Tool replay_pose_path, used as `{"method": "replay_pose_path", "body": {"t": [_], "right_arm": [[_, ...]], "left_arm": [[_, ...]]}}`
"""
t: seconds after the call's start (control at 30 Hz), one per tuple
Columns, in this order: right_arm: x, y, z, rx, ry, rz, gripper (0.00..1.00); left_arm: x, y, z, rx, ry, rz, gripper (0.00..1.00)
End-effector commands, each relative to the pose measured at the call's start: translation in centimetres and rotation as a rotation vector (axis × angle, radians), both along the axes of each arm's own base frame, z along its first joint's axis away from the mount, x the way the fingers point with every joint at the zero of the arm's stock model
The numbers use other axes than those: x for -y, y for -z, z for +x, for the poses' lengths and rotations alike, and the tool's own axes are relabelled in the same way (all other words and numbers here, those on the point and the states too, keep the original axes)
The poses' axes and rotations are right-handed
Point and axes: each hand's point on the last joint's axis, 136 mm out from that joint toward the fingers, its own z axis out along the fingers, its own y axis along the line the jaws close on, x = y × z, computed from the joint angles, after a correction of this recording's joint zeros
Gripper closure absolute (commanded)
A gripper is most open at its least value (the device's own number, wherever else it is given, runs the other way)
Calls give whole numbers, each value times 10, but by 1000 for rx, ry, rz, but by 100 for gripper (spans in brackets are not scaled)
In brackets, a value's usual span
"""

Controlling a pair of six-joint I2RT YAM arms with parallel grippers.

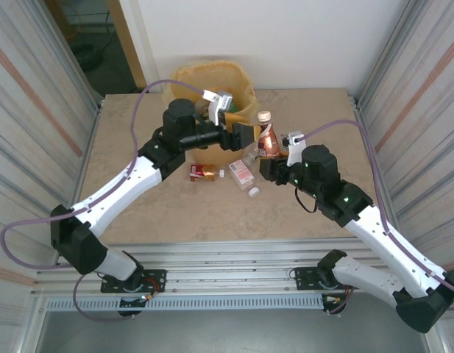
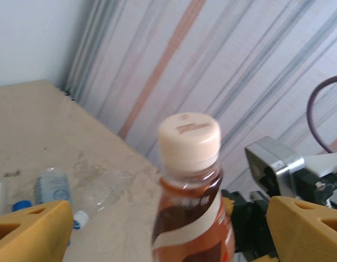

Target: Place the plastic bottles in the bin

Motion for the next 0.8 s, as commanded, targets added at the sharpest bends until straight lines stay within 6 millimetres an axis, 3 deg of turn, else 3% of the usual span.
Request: {"method": "replay_pose_path", "body": {"t": [0.0,0.27,0.63,0.7,0.77], "right_arm": [[-7,-16,0,59,-29,7,58],[-13,-20,-1,78,-48,2,57],[-18,-15,3,68,-48,-34,54],[-18,-15,2,69,-46,-37,49],[-16,-16,2,72,-38,-42,34]], "left_arm": [[13,-26,-12,42,83,-55,11],[26,-19,-7,17,105,-53,24],[28,-18,-3,24,97,-45,72],[26,-19,-3,35,87,-39,77],[23,-22,-2,50,74,-31,83]]}}
